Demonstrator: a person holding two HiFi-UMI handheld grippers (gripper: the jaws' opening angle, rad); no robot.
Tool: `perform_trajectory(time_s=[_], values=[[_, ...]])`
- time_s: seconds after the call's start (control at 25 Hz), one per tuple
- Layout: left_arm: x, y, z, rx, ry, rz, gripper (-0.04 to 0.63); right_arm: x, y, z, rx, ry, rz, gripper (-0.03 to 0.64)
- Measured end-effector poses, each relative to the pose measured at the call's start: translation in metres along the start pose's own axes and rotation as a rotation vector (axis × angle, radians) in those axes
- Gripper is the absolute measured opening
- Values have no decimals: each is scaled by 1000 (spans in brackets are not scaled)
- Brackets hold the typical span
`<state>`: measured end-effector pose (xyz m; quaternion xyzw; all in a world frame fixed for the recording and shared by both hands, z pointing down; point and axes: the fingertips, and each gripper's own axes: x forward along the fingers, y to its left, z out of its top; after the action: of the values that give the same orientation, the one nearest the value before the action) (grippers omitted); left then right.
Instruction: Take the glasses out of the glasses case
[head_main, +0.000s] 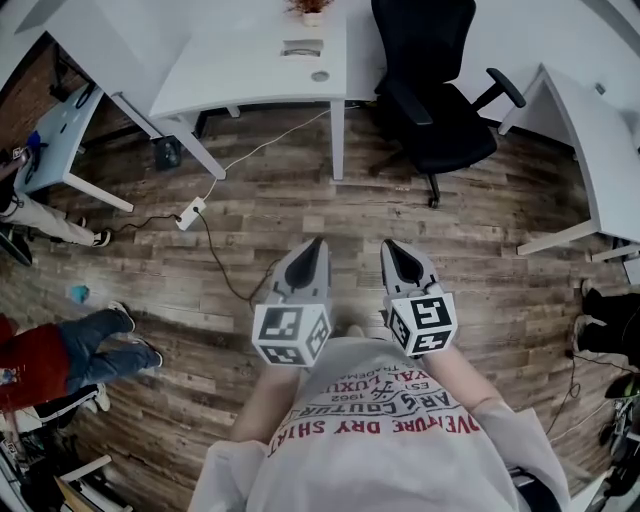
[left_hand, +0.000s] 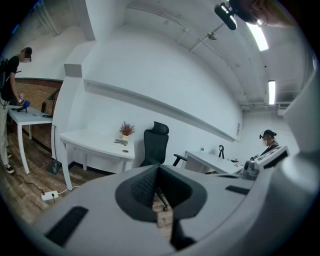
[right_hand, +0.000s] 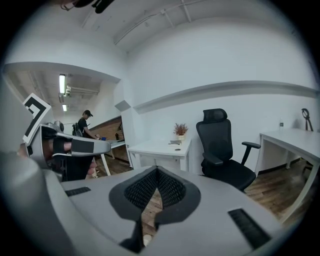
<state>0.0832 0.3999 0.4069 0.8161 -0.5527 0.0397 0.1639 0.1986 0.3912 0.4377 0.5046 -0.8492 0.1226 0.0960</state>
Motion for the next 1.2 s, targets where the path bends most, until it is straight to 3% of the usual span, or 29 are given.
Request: perform_trajectory(time_s=[0.48, 0.92, 1.2], values=[[72, 96, 29, -68, 47, -15, 8, 108, -3, 21, 1, 71, -45, 12], [132, 211, 86, -55, 51, -60, 8, 229, 18, 73, 25, 43, -118, 12], [161, 255, 103, -92, 60, -69, 8, 281, 25, 96, 31, 52, -127, 12]])
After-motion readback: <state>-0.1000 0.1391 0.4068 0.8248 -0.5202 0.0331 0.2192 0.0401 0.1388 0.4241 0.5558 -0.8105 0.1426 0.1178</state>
